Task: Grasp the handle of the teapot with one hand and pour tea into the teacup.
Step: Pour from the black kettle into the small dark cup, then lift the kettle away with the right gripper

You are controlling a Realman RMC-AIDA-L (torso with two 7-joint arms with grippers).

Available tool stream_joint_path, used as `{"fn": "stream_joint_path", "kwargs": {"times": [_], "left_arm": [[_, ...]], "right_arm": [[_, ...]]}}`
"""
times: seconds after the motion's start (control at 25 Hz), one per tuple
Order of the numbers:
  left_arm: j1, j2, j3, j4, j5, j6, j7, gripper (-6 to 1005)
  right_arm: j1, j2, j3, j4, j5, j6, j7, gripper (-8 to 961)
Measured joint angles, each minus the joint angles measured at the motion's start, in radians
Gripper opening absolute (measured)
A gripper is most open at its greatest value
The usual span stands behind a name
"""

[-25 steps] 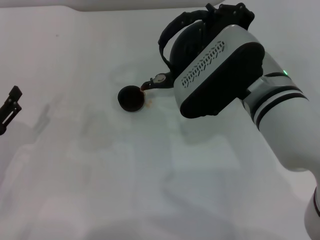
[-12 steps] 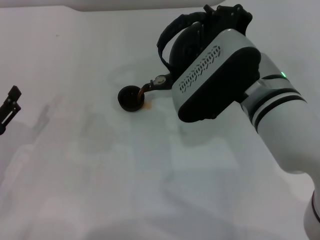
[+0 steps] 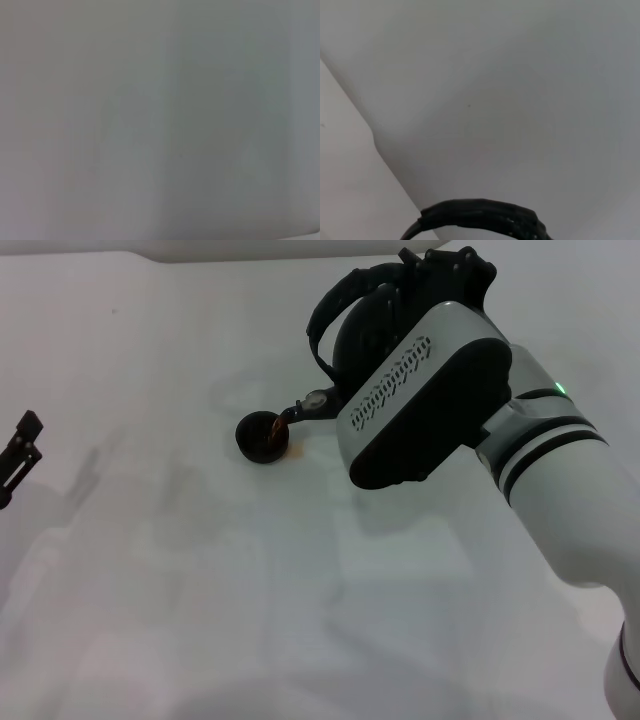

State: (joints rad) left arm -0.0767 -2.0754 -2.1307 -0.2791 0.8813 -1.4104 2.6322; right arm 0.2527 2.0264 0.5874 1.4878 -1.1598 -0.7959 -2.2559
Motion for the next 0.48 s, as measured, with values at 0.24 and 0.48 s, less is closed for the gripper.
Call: {"fn": "stream_joint_path", "kwargs": {"times": [0.24,0.48], "left_arm": [[0.000,0.000,0.000,0.000,0.001,0.001,0.000,812],[0.000,0.000,0.000,0.000,0.004,0.001,0.000,812]], "right_arm": [[0.005,0.000,0.001,0.000,0.002,-0.005,0.009,105],[0.005,0.000,0.006,-0.005,0.007,-0.009,0.009,105]]}}
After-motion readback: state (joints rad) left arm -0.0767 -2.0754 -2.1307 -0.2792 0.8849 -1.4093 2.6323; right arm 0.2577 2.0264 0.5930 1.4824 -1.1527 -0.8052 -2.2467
